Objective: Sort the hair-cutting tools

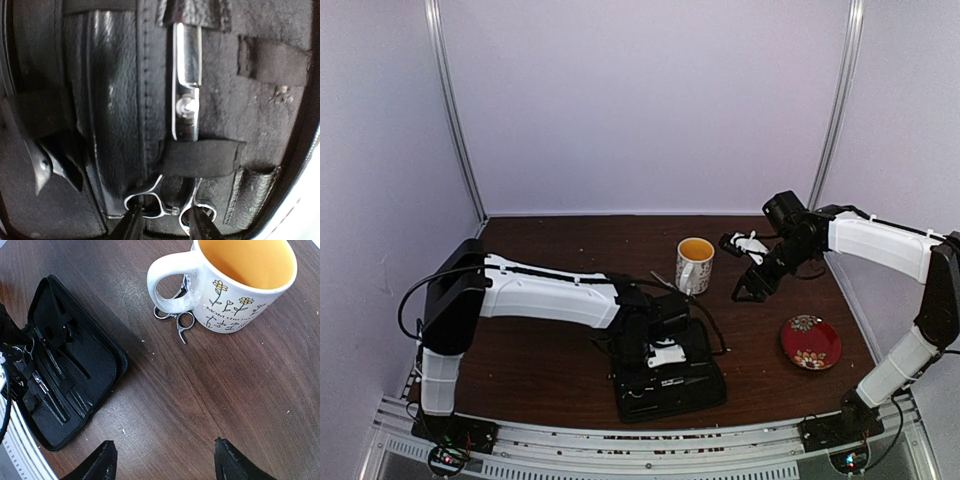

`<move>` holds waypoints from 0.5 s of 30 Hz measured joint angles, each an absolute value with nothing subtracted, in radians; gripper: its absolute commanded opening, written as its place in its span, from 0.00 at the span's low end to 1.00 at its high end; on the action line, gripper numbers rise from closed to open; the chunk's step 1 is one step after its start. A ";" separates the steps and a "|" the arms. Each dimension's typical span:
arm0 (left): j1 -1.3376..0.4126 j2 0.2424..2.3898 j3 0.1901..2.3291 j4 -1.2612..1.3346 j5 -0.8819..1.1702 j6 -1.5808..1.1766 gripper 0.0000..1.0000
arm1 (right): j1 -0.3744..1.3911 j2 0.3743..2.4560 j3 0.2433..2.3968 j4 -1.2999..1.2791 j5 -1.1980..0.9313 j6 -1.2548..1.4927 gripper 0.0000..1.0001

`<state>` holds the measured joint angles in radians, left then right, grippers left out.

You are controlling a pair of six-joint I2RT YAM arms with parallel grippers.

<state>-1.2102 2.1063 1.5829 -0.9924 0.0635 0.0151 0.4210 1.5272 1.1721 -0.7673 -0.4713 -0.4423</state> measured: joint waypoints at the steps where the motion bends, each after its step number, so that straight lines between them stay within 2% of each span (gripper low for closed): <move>1: -1.211 2.108 1.585 -0.990 0.064 0.018 0.31 | 0.421 1.527 1.172 -0.767 -0.471 -0.442 0.68; 15: -1.215 2.187 1.693 -0.977 0.115 0.040 0.32 | 0.421 1.527 1.172 -0.770 -0.471 -0.443 0.68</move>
